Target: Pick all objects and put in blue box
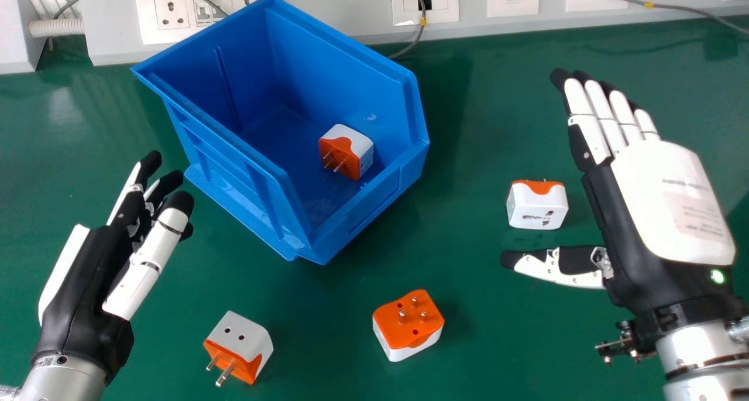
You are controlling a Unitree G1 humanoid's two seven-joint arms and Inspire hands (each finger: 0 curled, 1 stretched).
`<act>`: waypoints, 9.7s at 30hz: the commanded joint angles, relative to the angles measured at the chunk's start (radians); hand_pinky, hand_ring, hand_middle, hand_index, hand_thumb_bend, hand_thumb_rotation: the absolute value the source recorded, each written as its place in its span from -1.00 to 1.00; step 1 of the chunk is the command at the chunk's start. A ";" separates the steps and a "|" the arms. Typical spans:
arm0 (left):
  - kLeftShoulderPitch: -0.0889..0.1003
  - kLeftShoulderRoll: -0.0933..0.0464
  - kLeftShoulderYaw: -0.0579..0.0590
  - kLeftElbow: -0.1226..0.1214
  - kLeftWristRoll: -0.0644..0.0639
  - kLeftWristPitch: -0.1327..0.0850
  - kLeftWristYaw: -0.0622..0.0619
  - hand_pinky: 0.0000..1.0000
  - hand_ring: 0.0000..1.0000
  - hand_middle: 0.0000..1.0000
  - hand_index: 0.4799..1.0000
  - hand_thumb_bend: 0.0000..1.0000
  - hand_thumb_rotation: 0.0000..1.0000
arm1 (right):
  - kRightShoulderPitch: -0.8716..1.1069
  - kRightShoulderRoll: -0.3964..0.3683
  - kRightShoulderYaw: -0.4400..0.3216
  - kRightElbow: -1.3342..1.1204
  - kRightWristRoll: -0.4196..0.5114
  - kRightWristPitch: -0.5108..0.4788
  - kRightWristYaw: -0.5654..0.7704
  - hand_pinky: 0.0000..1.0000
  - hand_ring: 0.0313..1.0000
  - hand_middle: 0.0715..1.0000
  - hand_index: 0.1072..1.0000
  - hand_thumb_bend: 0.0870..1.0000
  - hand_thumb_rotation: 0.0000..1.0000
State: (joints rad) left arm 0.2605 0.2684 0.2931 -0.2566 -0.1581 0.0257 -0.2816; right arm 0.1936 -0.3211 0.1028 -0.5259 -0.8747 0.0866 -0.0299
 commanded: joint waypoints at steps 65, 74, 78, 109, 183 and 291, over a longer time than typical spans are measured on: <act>0.001 0.015 0.008 -0.089 -0.001 0.046 0.038 0.74 0.87 0.90 0.95 -0.18 0.44 | -0.861 -0.183 0.285 1.164 0.063 -0.002 0.232 0.75 0.90 0.95 0.77 0.00 -0.79; 0.008 0.015 0.011 -0.112 -0.006 0.063 0.042 0.73 0.87 0.90 0.95 -0.21 0.44 | -0.893 -0.177 0.329 1.214 0.067 -0.030 0.261 0.75 0.90 0.93 0.76 -0.03 -0.84; 0.014 0.013 0.010 -0.129 -0.001 0.074 0.047 0.71 0.85 0.88 0.92 -0.21 0.43 | -0.911 -0.178 0.344 1.242 0.067 -0.042 0.255 0.74 0.90 0.90 0.74 -0.05 -0.84; 0.057 0.010 0.015 -0.153 -0.005 0.059 0.048 0.67 0.83 0.86 0.86 -0.20 0.39 | -1.052 -0.126 0.374 1.468 0.084 -0.065 0.150 0.71 0.88 0.88 0.69 -0.07 -0.90; 0.072 0.009 0.029 -0.214 -0.036 0.086 0.040 0.72 0.86 0.88 0.91 -0.09 0.40 | -0.957 -0.183 0.352 1.319 0.111 -0.139 -0.063 -0.24 -0.19 -0.06 -0.18 -0.09 -1.00; 0.025 -0.016 -0.041 -0.248 0.039 0.167 0.112 0.68 0.82 0.86 0.86 -0.07 0.38 | -1.258 0.189 0.324 1.282 0.089 -0.270 -0.063 -0.33 -0.18 0.01 -0.11 -0.11 -1.00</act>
State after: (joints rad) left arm 0.2832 0.2532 0.2538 -0.4634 -0.1202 0.1931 -0.1733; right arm -0.9836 -0.1517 0.4235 0.7316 -0.7881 -0.1839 -0.0537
